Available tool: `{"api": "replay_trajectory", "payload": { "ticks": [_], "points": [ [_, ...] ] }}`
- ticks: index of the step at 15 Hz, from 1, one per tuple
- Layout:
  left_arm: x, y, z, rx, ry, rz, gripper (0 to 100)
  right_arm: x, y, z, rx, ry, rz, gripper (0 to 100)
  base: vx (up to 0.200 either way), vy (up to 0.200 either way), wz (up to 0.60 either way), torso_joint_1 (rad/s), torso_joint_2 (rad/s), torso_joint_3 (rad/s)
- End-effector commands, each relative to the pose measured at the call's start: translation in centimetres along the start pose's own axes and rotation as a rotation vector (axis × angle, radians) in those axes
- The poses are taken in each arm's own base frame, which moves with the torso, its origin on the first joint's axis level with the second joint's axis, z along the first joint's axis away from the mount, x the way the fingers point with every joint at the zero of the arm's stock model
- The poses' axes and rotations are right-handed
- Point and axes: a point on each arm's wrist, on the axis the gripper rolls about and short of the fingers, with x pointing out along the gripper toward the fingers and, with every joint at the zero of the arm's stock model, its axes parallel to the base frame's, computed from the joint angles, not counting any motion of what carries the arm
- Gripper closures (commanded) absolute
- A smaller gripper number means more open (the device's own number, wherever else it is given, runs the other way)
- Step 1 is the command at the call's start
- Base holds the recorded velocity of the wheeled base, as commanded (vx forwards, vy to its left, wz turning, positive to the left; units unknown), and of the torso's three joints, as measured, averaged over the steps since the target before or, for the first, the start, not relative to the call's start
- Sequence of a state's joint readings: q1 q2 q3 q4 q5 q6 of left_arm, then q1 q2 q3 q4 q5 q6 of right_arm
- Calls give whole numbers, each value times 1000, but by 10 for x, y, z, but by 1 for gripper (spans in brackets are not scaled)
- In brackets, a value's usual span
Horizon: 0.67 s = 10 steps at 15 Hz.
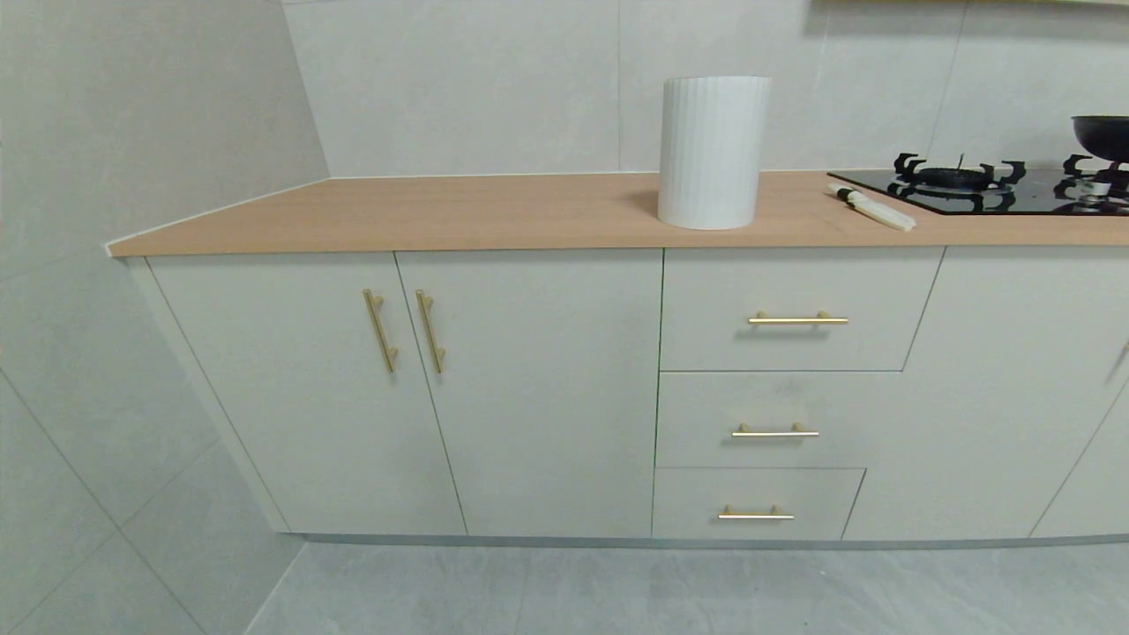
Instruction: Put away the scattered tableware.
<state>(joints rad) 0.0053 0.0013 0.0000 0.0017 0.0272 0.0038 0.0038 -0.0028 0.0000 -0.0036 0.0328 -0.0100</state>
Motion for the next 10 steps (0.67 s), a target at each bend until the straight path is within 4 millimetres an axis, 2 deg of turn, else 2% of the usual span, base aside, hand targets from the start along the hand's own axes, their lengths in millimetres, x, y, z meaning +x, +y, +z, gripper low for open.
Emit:
{"api": "replay_trajectory", "payload": {
  "ticks": [1, 6, 10],
  "points": [
    [0, 0, 0, 4, 0, 1, 0, 0, 0, 0, 2, 3, 2, 0, 0, 0, 0, 0, 0, 0],
    [0, 0, 0, 4, 0, -2, 0, 0, 0, 0, 13, 3, 0, 0, 0, 0, 0, 0, 0, 0],
    [0, 0, 0, 4, 0, 0, 0, 0, 0, 0, 21, 3, 0, 0, 200, 0, 0, 2, -6, 0]
  ]
}}
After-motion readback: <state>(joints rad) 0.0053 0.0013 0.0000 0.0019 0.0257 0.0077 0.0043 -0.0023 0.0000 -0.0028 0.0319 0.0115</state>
